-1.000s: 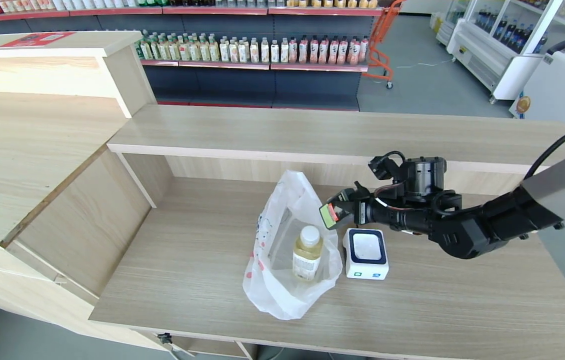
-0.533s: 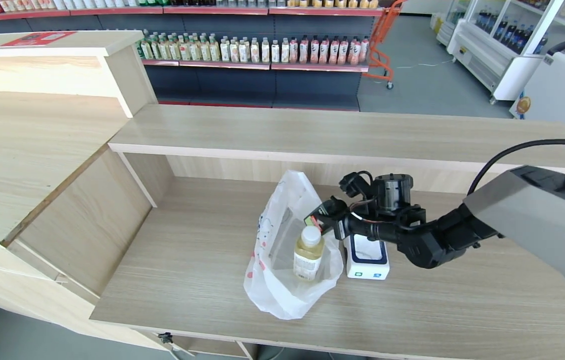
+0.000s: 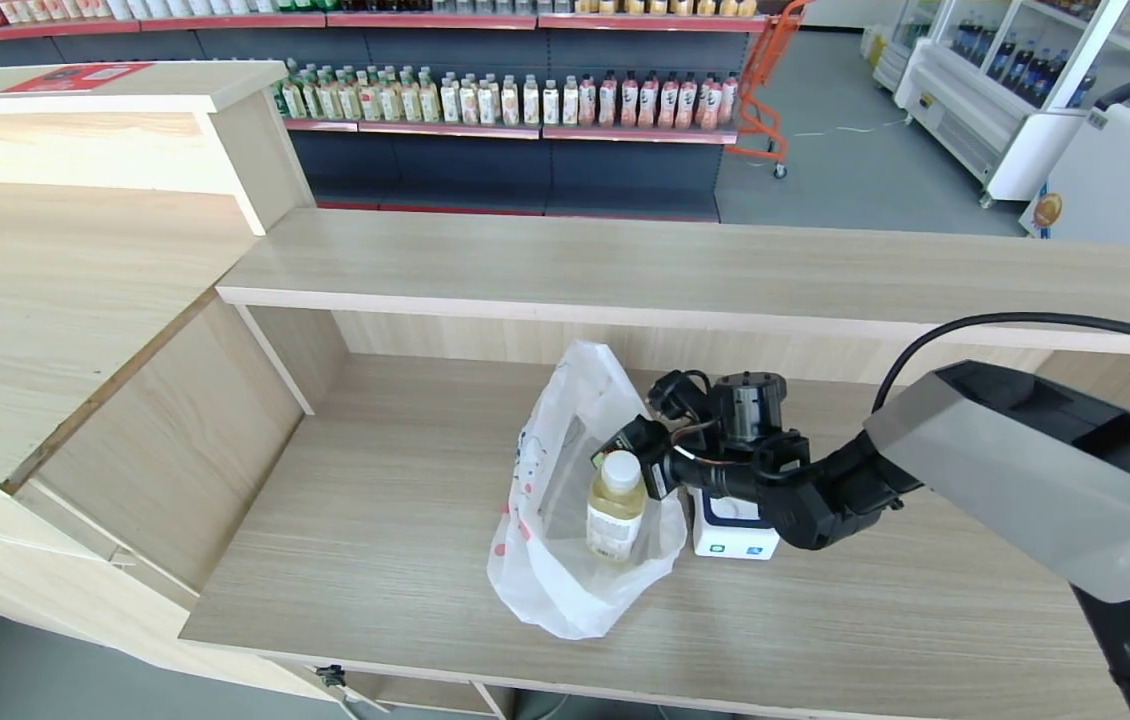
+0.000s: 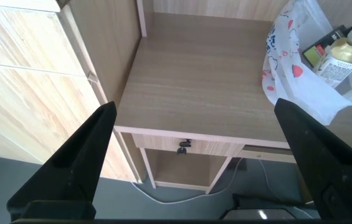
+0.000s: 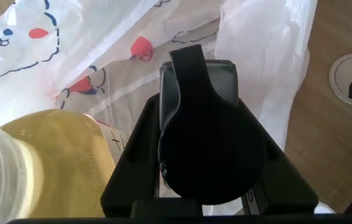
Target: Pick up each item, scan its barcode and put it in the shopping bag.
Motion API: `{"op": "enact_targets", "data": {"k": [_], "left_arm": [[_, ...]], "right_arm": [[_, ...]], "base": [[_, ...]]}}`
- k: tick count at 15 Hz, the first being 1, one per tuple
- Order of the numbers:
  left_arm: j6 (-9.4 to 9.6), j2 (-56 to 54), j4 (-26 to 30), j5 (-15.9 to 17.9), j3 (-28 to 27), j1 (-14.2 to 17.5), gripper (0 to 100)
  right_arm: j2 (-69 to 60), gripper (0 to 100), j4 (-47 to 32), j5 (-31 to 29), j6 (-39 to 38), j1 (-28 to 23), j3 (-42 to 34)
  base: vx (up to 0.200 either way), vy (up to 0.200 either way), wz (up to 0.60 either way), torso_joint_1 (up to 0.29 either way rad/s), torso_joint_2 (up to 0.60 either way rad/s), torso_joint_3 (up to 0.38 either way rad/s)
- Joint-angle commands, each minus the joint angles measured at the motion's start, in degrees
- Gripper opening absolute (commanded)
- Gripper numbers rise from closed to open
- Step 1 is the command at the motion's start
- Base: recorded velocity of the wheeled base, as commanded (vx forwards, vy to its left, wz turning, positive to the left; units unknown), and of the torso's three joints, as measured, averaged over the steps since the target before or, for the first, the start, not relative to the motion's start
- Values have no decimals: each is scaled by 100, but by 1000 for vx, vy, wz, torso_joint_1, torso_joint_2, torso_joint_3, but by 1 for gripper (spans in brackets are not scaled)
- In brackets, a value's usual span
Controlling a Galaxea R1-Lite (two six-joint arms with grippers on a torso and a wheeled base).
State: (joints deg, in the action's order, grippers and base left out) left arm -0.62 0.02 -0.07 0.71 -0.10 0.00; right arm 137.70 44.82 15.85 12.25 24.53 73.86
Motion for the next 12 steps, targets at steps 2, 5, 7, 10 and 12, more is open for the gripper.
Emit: {"op": "enact_targets", "data": {"k": [2, 5, 7, 10, 12], "left_arm": [[1, -2, -1, 0, 1, 0, 100], [1, -2, -1, 0, 1, 0, 100], [1, -2, -1, 0, 1, 0, 100], [1, -2, -1, 0, 1, 0, 100], [-8, -2, -1, 0, 1, 0, 100]], "right_arm": [[151, 100, 26, -3, 49, -18, 32], [2, 100, 316, 6, -645, -9, -12], [-323, 100, 325, 24, -1181, -45, -21], [-938, 100, 299, 50, -1867, -291, -285], [-1483, 100, 290, 50, -1990, -422, -707]], "base": [[0, 0, 0, 0, 0, 0], [0, 0, 0, 0, 0, 0], [0, 0, 0, 0, 0, 0], [0, 0, 0, 0, 0, 0], [0, 0, 0, 0, 0, 0]]}}
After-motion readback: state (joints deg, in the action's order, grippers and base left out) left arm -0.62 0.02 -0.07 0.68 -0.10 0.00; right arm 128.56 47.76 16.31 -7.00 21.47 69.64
